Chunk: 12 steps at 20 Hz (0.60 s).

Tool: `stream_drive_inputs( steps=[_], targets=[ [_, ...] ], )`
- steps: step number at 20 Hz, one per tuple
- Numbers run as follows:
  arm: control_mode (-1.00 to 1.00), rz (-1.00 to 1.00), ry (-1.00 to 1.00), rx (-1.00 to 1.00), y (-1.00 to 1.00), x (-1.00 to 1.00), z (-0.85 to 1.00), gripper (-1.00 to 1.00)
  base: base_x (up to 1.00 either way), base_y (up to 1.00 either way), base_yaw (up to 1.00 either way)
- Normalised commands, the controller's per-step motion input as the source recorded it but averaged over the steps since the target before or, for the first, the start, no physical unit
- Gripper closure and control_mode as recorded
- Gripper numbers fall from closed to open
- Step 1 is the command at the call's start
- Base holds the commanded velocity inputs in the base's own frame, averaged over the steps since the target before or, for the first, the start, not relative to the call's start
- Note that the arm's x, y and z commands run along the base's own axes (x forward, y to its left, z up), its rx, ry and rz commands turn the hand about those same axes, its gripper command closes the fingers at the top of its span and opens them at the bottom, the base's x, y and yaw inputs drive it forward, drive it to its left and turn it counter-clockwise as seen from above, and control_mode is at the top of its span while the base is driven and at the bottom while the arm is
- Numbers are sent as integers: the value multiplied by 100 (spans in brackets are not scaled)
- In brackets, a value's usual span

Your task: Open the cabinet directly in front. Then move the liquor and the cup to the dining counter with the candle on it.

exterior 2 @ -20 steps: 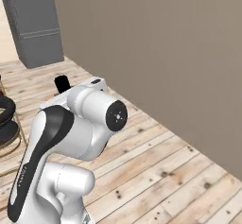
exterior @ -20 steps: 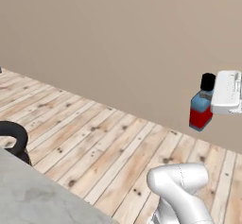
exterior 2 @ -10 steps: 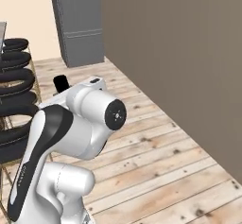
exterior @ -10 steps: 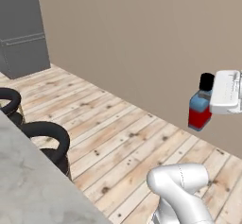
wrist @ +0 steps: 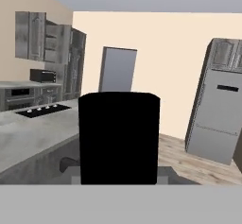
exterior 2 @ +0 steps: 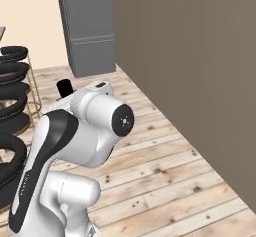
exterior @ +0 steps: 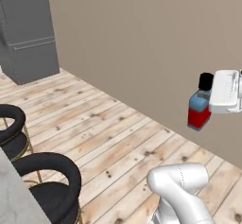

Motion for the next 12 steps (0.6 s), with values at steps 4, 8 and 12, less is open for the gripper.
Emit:
stream_drive_inputs(
  steps=[4, 8, 12],
  targets=[
    [100, 0, 0, 0, 0, 0, 0, 100, 94, 0, 10],
    [100, 0, 0, 0, 0, 0, 0, 100, 91, 0, 11],
    [100, 0, 0, 0, 0, 0, 0, 100, 72, 2, 9]
  ],
)
